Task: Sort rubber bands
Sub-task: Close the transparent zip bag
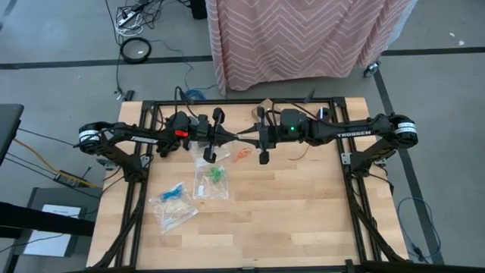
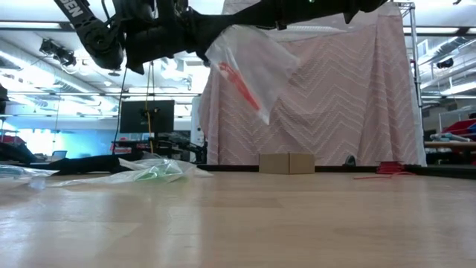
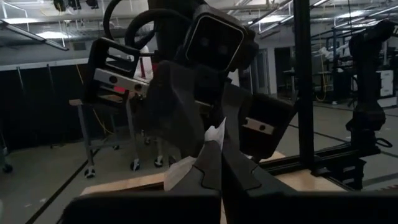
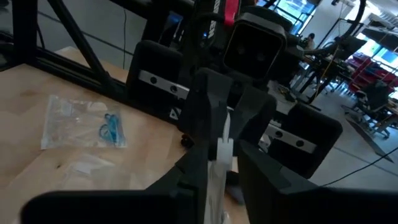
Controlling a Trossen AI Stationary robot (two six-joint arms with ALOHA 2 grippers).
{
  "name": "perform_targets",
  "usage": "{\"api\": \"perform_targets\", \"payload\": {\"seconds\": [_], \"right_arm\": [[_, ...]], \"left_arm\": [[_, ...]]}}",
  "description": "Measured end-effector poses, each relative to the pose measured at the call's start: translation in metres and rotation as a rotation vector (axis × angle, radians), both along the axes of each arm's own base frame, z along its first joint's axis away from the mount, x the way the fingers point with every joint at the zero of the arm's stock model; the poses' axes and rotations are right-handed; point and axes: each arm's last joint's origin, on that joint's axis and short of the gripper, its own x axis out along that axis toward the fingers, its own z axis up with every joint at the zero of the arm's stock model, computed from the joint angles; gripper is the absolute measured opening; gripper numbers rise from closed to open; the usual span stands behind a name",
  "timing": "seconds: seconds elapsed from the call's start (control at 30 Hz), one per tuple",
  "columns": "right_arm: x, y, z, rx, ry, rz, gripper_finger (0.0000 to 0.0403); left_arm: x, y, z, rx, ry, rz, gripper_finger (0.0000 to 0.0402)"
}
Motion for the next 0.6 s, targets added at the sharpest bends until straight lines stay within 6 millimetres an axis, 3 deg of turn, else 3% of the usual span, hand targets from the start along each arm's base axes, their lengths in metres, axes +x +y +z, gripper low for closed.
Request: {"api": "perform_targets", "payload": {"seconds": [0.27, 0.6], "right_arm": [[-0.0003, 0.0002, -0.0019, -0.012, 0.021, 0.005, 0.0014], [-0.0007, 0.0027, -0.0062, -0.051, 0.07, -0.008, 0.0003]], "left_arm": [[0.0, -0.0004, -0.001, 0.003, 0.01, -0.018, 0.0], [0.0007, -0.0011, -0.0059, 0.027, 0.058, -0.069, 0.0022]]}}
